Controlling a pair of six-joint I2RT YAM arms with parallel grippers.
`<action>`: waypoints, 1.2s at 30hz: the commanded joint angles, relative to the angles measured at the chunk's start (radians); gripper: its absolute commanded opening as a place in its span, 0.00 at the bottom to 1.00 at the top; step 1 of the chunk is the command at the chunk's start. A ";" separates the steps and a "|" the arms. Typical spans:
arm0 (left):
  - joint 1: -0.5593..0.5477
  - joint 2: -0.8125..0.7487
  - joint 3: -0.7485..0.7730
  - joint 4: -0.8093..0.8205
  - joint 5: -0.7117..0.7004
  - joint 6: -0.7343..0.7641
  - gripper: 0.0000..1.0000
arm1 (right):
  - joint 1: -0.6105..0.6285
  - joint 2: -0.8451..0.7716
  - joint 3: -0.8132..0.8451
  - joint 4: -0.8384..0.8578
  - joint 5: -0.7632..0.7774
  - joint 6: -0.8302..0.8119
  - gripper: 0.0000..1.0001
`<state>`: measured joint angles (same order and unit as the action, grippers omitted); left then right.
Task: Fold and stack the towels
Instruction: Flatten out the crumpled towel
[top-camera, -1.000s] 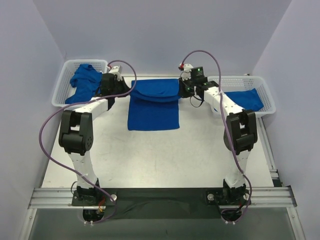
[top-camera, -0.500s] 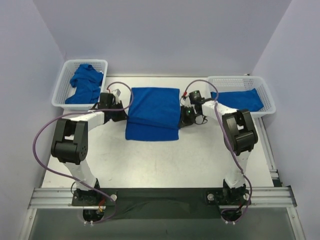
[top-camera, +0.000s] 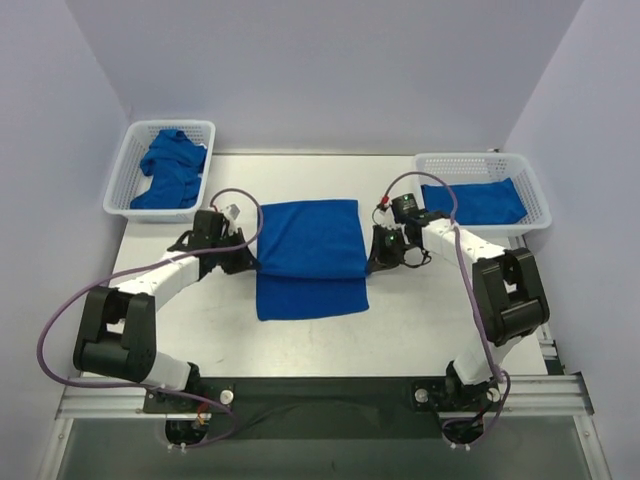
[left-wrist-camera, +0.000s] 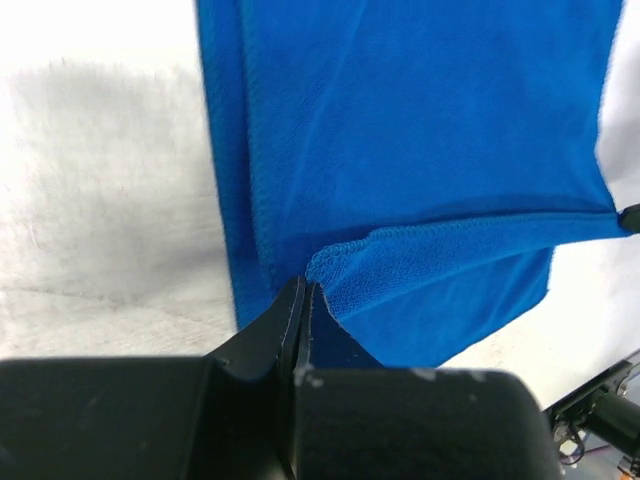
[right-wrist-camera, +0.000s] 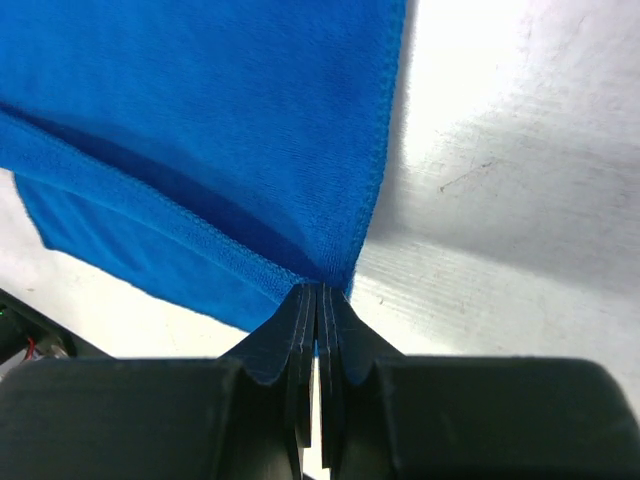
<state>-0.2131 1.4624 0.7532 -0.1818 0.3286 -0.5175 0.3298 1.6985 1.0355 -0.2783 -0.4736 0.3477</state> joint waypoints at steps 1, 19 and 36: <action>0.004 -0.036 0.159 -0.044 -0.016 0.028 0.00 | 0.005 -0.060 0.119 -0.073 0.035 -0.015 0.00; 0.058 0.236 0.871 0.045 -0.180 0.198 0.00 | -0.026 0.217 0.957 -0.041 0.276 -0.317 0.00; 0.109 0.519 1.106 0.128 -0.126 0.201 0.00 | -0.041 0.411 1.101 0.313 0.415 -0.446 0.00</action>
<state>-0.1291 1.9732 1.7836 -0.1223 0.1886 -0.3119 0.3000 2.1197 2.0773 -0.1055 -0.1413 -0.0536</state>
